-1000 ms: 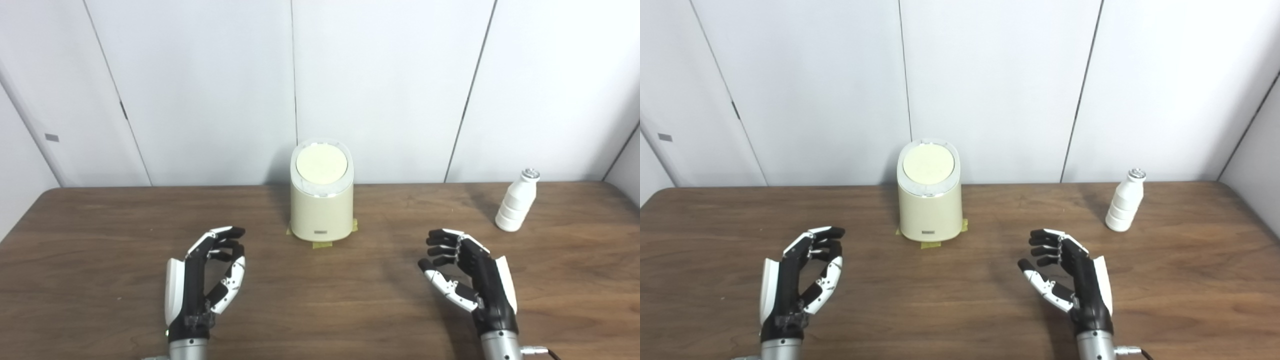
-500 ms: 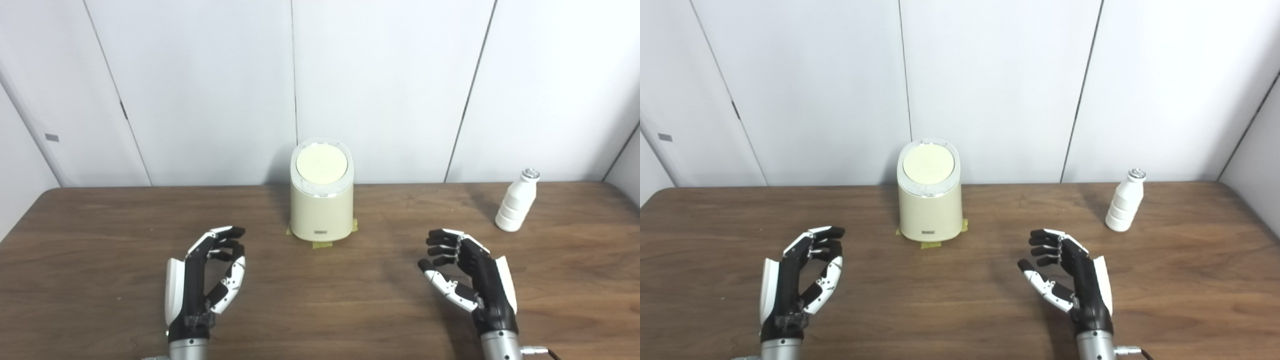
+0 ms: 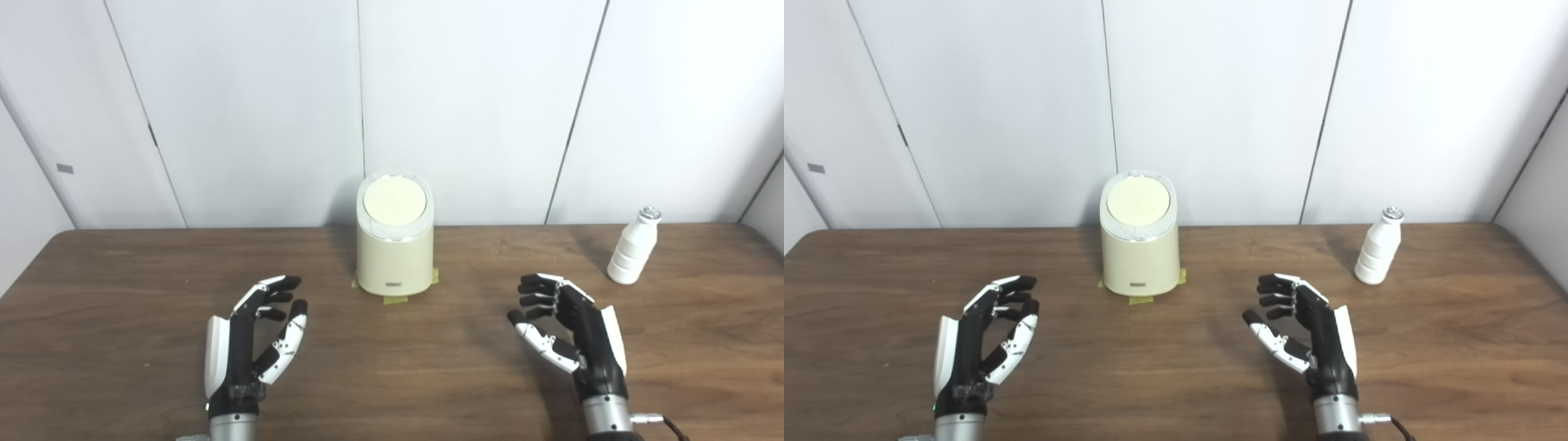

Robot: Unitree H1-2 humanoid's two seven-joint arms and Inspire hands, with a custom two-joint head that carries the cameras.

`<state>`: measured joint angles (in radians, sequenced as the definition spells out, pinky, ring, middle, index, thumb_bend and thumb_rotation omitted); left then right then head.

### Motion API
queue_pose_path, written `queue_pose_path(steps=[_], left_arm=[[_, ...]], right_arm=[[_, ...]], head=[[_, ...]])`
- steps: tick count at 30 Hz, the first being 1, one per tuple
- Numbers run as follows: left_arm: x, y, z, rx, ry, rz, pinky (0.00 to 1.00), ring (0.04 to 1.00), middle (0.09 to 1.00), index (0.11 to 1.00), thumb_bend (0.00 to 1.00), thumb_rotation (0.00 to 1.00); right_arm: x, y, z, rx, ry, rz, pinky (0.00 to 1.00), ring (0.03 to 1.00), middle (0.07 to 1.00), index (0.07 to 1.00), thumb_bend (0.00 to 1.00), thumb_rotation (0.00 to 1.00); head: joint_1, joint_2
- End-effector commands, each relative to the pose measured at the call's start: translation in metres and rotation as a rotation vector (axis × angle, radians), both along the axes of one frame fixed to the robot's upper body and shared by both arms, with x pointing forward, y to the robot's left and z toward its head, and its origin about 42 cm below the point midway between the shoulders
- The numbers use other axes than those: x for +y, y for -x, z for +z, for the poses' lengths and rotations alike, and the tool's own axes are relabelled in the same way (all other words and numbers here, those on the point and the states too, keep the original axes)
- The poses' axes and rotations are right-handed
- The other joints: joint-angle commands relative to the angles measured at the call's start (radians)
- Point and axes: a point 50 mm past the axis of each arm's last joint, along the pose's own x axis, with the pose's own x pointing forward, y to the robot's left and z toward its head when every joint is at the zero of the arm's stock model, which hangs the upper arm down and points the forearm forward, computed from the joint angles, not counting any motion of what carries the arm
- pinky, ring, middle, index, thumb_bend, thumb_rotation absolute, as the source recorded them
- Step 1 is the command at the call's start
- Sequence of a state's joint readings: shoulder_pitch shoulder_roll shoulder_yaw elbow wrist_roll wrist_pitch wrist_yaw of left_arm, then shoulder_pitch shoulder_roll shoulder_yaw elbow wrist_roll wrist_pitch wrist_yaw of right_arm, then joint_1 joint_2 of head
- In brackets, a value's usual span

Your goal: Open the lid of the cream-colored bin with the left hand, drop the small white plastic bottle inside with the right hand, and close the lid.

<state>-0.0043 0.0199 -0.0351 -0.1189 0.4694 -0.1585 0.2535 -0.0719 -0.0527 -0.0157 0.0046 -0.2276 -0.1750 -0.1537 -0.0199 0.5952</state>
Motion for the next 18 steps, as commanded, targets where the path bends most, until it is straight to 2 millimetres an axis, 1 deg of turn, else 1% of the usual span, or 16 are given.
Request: queue_pose_path(steps=[1, 4, 7, 10, 12, 15, 16, 17, 18], left_arm=[[0.000, -0.010, 0.015, -0.049, -0.022, 0.000, 0.67, 0.763, 0.780, 0.767, 0.57, 0.57], [0.004, -0.018, 0.031, -0.066, -0.014, 0.005, 0.72, 0.802, 0.814, 0.793, 0.64, 0.60], [0.007, -0.025, 0.050, -0.085, 0.001, 0.000, 0.73, 0.819, 0.832, 0.806, 0.67, 0.60], [0.009, -0.033, 0.069, -0.102, -0.005, 0.005, 0.75, 0.839, 0.853, 0.830, 0.67, 0.63], [0.008, -0.041, 0.082, -0.107, -0.006, 0.014, 0.77, 0.856, 0.873, 0.855, 0.67, 0.65], [0.007, -0.054, 0.099, -0.109, -0.015, 0.021, 0.82, 0.908, 0.936, 0.921, 0.70, 0.69], [0.006, -0.060, 0.105, -0.106, -0.024, 0.026, 0.83, 0.914, 0.944, 0.929, 0.71, 0.69], [0.005, -0.066, 0.111, -0.098, -0.040, 0.034, 0.87, 0.950, 0.983, 0.965, 0.75, 0.71], [0.004, -0.071, 0.116, -0.086, -0.062, 0.046, 0.87, 0.953, 0.986, 0.969, 0.76, 0.72]], right_arm=[[0.006, -0.007, 0.008, -0.061, 0.000, 0.015, 0.52, 0.603, 0.638, 0.630, 0.29, 0.20], [0.009, -0.010, 0.007, -0.060, 0.017, 0.012, 0.52, 0.601, 0.637, 0.633, 0.28, 0.20], [0.011, -0.013, 0.005, -0.070, 0.021, 0.014, 0.52, 0.597, 0.635, 0.632, 0.28, 0.19], [0.013, -0.016, 0.004, -0.067, 0.013, 0.016, 0.53, 0.602, 0.632, 0.632, 0.29, 0.23], [0.012, -0.017, 0.003, -0.066, 0.015, 0.016, 0.54, 0.605, 0.634, 0.633, 0.29, 0.23], [0.012, -0.018, 0.004, -0.065, 0.017, 0.012, 0.53, 0.603, 0.633, 0.633, 0.29, 0.19], [0.012, -0.018, 0.004, -0.065, 0.016, 0.013, 0.53, 0.602, 0.633, 0.633, 0.29, 0.19], [0.012, -0.018, 0.003, -0.063, 0.012, 0.014, 0.53, 0.605, 0.633, 0.634, 0.29, 0.19], [0.012, -0.018, 0.003, -0.060, 0.005, 0.015, 0.53, 0.605, 0.633, 0.634, 0.29, 0.19]], head=[[-0.001, -0.001], [0.000, -0.006], [0.000, -0.008], [0.005, -0.011], [0.007, -0.013], [0.007, -0.015], [0.006, -0.016], [0.005, -0.016], [0.005, -0.016]])
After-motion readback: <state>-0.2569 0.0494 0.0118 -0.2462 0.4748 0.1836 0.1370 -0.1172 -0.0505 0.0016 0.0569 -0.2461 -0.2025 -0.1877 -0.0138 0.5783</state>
